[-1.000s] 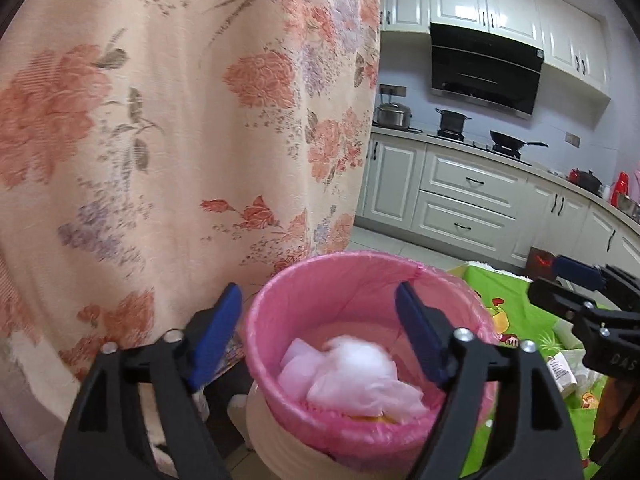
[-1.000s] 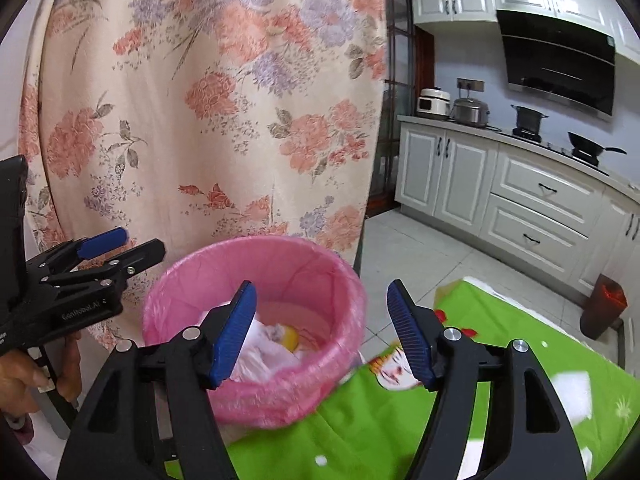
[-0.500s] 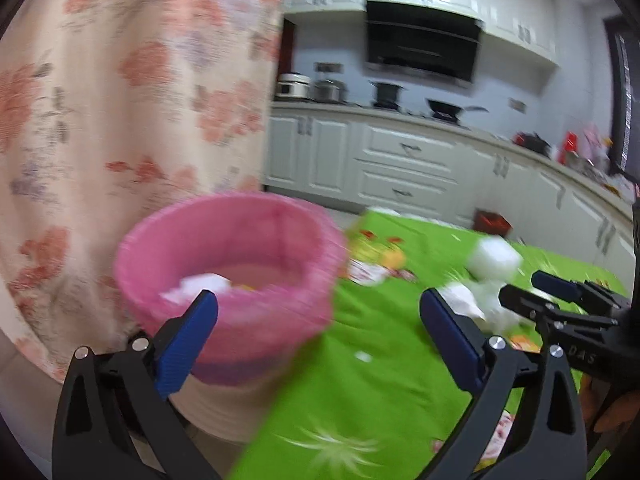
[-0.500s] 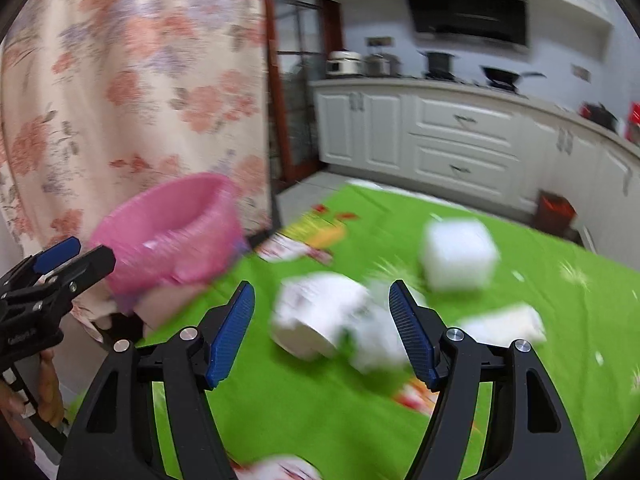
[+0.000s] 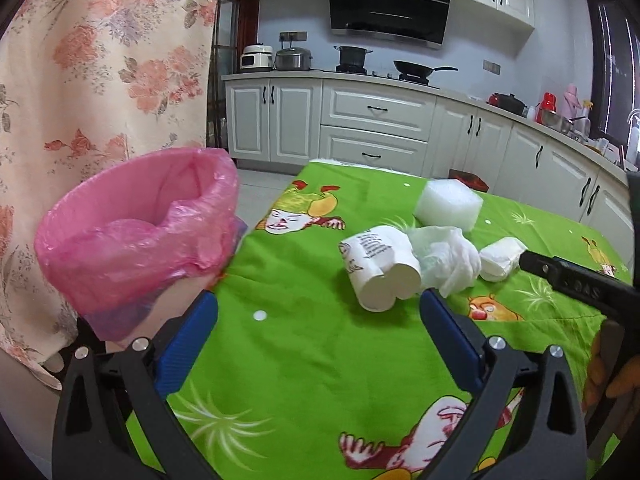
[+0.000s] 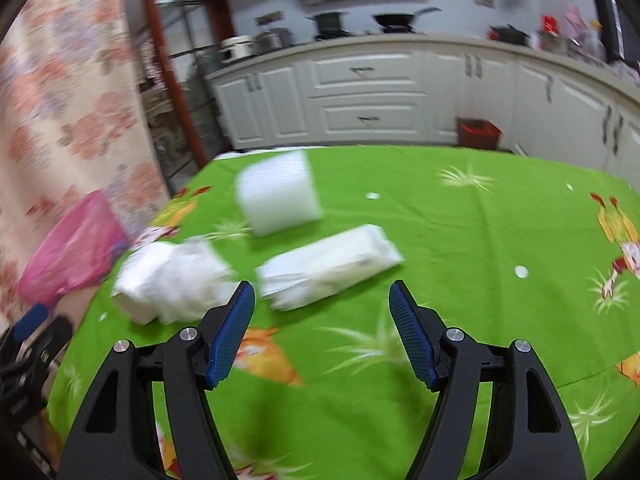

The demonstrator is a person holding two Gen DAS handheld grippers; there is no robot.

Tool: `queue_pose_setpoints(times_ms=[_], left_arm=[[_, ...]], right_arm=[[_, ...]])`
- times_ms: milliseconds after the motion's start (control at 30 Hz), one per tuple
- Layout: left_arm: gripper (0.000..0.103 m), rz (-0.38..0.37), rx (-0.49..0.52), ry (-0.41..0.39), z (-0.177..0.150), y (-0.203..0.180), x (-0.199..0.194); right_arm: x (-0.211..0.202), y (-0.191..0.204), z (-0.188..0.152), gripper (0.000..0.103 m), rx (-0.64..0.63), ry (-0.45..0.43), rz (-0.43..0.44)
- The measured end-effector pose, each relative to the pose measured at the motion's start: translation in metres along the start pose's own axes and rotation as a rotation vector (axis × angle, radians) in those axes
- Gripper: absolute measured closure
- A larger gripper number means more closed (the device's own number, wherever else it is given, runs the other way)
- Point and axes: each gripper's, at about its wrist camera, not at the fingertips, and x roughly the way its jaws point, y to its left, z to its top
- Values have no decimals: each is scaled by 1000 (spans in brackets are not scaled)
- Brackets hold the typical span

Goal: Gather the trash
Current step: 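Move both tools back over the remaining items on the table, then grasp the white paper roll with the left tool while the right tool grasps the white packet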

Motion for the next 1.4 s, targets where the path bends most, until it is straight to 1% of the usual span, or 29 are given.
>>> queue_pose_setpoints(times_ms=[133,367,600,767,833,867,933,967,1000,1100,1167,1267,1400], left_arm=[[5,25,24,-2,-2,-4,4],[5,37,28,-10,-4,0,5],[5,32,25,-18,-3,6,6],[5,27,20,-23,1,8,10],[5,23,7,-24,4,10,12],[5,21,1,-24,4,10,13],[5,14,-19,-17,7,11,16],[5,10,-26,-14,7,11,18],[5,4,-34,-10,8,9,19],[5,-9,-27,-10,9,1,20],[5,-16,-8,-12,10,-7,20],[5,-32,11,6,14,-20,29],[5,-27,-4,18,24,-30,46]], right_arm=[[14,-10,7,33,87,23,0],[27,1,14,30,110,32,-12],[49,18,24,28,103,60,-75],[59,26,23,29,53,98,-122],[58,26,23,41,29,102,-119],[57,27,22,49,9,105,-113],[53,28,20,56,-18,103,-102],[49,29,20,63,-33,96,-97],[46,29,19,65,-50,91,-95],[37,28,15,71,-62,81,-78],[30,25,10,73,-67,74,-69],[20,19,5,73,-73,68,-55],[9,12,-2,74,-67,56,-32]])
